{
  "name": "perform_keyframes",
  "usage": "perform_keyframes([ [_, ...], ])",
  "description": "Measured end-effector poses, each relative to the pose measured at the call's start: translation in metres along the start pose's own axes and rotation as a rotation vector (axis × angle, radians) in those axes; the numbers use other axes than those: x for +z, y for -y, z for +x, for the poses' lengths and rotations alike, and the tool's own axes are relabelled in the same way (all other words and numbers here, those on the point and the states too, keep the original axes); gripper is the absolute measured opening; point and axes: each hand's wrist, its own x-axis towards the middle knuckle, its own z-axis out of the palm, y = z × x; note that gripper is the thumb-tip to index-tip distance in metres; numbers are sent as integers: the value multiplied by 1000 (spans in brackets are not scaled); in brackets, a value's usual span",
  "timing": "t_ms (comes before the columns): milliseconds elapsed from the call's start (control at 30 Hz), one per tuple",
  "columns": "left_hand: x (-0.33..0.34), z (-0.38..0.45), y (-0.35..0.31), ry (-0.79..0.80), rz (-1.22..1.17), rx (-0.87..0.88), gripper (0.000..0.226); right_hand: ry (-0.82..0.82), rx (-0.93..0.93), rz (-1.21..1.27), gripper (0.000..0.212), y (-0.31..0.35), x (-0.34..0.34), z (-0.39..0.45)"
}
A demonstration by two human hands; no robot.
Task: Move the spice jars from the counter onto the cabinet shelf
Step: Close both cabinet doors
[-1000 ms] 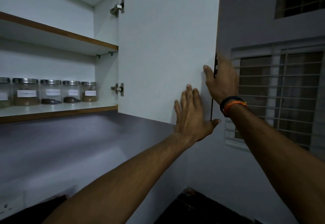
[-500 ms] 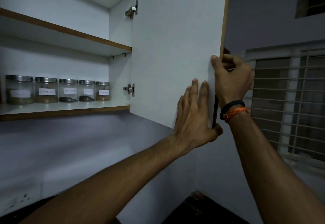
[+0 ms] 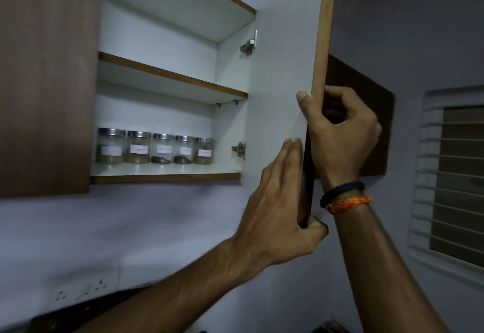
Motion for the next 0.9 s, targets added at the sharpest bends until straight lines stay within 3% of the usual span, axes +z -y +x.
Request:
perform_keyframes([
  [433,-113,-41,50,-104,8,-81,105,106,-131,27,48,57,99,-53],
  [633,-153,-57,79,-116,281,-46,84,175,-168,116,57,72,144,-78],
  [900,-186,-74,120,-55,691,-45,77,253,-205,170,71,75,204,-97],
])
